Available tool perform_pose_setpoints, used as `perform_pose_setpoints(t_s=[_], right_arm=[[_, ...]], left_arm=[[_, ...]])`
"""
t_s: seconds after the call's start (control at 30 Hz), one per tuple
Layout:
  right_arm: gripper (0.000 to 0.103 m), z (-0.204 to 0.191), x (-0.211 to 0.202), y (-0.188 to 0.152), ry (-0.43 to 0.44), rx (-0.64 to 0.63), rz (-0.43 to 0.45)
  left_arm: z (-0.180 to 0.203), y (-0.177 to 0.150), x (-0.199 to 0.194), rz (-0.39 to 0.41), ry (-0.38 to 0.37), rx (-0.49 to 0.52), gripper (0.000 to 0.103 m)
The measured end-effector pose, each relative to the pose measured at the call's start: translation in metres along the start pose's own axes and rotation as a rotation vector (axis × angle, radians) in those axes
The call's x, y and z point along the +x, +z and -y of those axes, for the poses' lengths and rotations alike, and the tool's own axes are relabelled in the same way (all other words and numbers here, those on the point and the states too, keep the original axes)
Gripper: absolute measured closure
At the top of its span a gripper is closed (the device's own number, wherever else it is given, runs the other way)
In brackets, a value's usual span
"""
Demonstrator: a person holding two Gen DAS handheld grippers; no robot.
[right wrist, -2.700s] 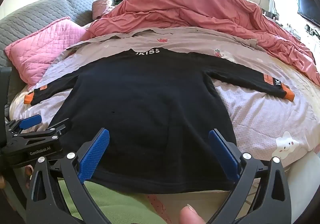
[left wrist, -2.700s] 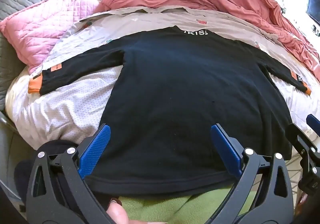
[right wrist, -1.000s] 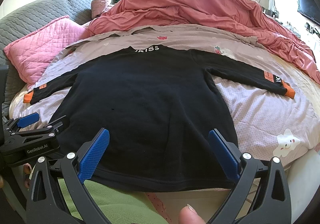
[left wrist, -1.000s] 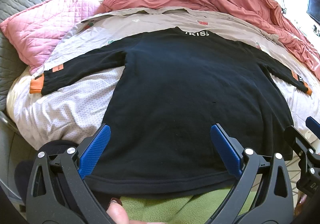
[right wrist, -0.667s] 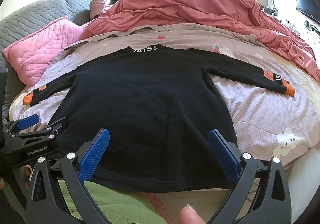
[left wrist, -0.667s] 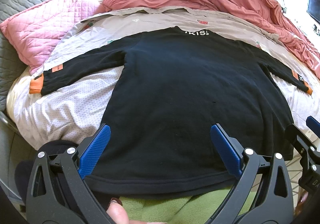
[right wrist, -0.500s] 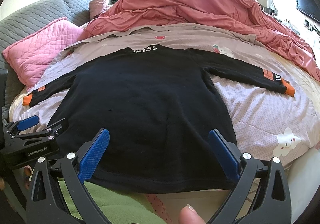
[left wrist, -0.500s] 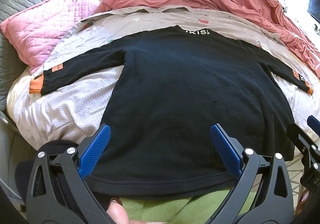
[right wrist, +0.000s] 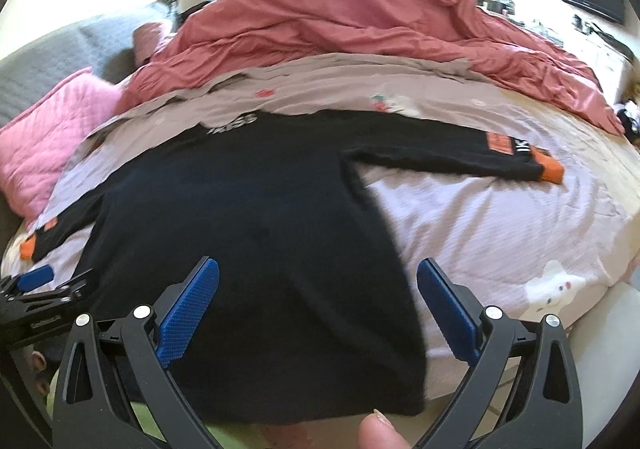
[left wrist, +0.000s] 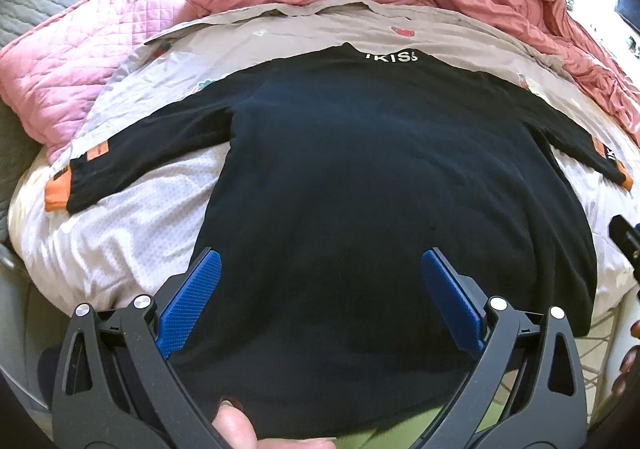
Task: Fold small clothes
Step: 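Move the right tool to the orange cuff and close on it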
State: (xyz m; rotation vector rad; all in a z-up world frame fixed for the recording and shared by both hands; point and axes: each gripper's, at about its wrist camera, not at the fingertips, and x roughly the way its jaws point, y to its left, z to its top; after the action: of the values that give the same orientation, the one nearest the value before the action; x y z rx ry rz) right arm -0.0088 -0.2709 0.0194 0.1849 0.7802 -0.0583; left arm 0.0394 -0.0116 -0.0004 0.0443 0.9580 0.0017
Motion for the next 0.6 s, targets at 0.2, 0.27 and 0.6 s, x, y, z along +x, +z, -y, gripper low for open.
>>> perform_pose_setpoints(t_s=[0.2, 0.27, 0.6], right_arm=[[0.004, 0.033, 0.014, 0.016, -0.078, 0.035, 0.012], [0.004, 0.048, 0.018, 0.022, -0.098, 0.053, 0.025], [0.004, 0.122, 0.042, 0.054, -0.231, 0.136, 0.051]], left_arm=[[0.003, 0.021, 0.012, -0.008, 0.014, 0.004, 0.009], [0.003, 0.028, 0.017, -0.013, 0.011, 0.002, 0.009], [0.015, 0.062, 0.045, -0.035, 0.012, 0.026, 0.009]])
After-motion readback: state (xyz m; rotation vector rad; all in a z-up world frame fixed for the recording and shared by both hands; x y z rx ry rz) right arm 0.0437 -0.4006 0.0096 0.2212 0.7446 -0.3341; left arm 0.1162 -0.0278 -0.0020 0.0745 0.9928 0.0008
